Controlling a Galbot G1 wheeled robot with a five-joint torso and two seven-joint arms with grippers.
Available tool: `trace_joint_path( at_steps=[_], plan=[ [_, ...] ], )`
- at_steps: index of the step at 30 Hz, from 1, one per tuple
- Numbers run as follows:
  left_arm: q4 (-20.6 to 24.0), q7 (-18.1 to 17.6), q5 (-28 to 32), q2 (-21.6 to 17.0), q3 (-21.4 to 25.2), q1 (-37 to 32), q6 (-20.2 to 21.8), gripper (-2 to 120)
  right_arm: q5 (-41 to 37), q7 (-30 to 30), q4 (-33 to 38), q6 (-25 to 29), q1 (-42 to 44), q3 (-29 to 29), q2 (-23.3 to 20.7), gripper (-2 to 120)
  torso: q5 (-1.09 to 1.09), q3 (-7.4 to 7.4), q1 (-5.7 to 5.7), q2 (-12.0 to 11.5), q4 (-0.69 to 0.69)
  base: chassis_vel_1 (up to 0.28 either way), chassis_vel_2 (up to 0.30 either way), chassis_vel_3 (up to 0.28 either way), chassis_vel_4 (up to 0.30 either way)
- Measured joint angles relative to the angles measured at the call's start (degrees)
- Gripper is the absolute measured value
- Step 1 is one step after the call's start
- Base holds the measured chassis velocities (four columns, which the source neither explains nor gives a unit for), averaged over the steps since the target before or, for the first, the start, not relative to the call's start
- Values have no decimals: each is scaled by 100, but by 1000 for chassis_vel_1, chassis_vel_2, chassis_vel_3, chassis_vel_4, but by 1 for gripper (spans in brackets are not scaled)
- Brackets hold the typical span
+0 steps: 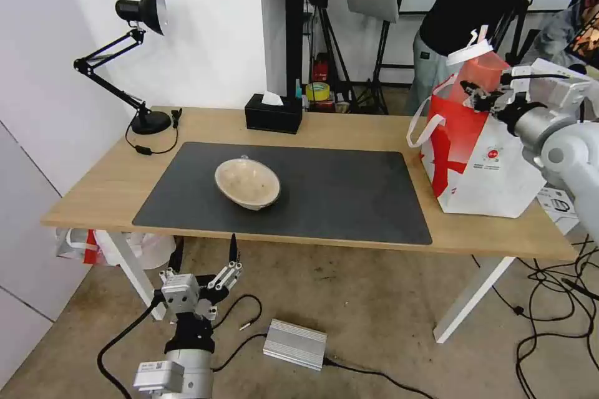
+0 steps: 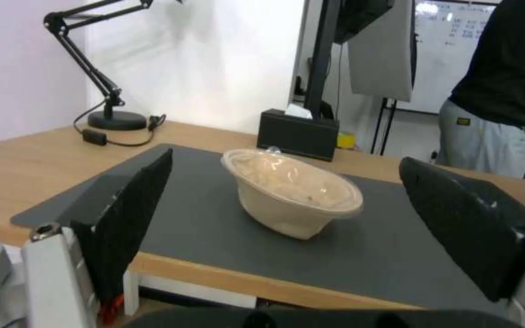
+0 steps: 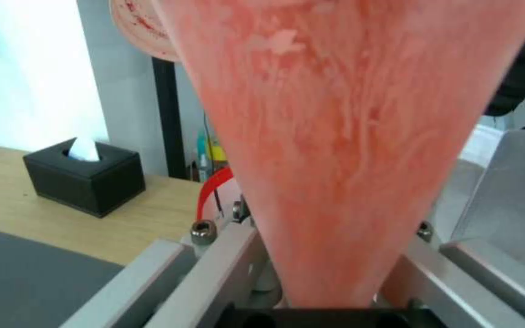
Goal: Pick up the trash from the table and place it into the takeout bag.
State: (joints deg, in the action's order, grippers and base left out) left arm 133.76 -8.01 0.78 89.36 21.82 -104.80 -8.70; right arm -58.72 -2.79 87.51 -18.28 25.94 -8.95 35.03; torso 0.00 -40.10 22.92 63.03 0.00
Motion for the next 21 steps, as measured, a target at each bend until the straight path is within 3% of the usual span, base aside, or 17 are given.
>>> trace_joint_path(
  at_steps=[21],
  plan=[
    [-53,-18,16,3,2,35,-5,100,-73,26,51,-26,55,44,119,4,0,0,0,0,0,0,0,0,0]
  ],
)
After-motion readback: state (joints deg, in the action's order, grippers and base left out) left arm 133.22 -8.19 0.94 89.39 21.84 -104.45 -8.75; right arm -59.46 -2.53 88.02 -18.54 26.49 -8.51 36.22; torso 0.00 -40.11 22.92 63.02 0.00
